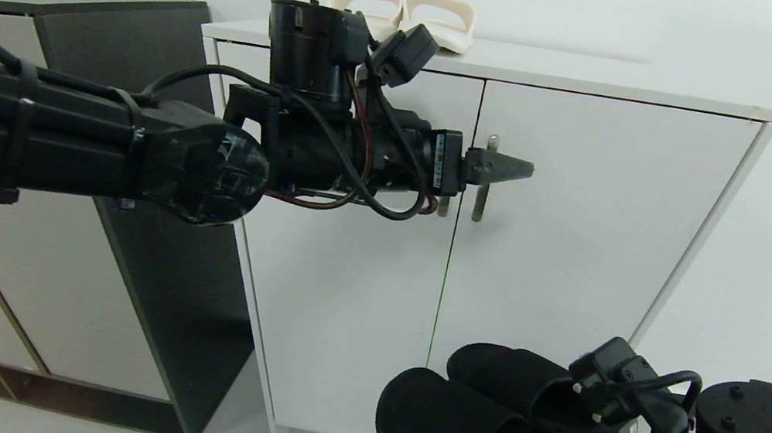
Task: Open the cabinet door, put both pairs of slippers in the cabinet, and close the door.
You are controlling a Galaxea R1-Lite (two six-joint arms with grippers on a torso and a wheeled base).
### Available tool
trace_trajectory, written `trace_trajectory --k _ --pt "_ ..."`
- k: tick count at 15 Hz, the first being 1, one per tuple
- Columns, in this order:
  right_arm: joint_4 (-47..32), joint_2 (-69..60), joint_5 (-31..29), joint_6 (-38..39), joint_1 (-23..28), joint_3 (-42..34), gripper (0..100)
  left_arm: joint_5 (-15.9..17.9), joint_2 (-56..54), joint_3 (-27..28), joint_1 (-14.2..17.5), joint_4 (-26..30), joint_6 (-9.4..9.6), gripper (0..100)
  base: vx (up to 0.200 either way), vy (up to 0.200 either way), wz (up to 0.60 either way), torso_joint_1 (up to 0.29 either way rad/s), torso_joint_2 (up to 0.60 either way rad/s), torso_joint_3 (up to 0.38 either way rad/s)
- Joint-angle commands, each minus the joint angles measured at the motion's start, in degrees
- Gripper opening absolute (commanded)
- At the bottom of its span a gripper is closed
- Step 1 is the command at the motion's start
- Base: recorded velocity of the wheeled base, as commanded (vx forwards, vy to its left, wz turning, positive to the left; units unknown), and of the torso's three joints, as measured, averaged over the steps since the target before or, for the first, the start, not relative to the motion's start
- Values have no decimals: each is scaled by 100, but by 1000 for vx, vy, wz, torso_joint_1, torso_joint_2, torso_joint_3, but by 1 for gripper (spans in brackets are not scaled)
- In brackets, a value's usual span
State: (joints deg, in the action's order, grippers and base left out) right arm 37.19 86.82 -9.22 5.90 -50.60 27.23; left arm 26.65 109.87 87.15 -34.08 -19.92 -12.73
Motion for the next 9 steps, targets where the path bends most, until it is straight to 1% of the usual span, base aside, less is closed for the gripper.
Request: trace_trajectory --k 1,3,9 --pt "7 19 -1 -1 -2 10 0 -90 131 92 104 -3 -2 100 0 0 0 0 0 0" --pt "7 28 -1 -1 -2 10 0 -134 210 136 148 -3 -2 100 0 0 0 0 0 0" --pt "7 19 -1 -1 -2 1 0 -186 500 355 86 -3 -2 100 0 0 0 0 0 0"
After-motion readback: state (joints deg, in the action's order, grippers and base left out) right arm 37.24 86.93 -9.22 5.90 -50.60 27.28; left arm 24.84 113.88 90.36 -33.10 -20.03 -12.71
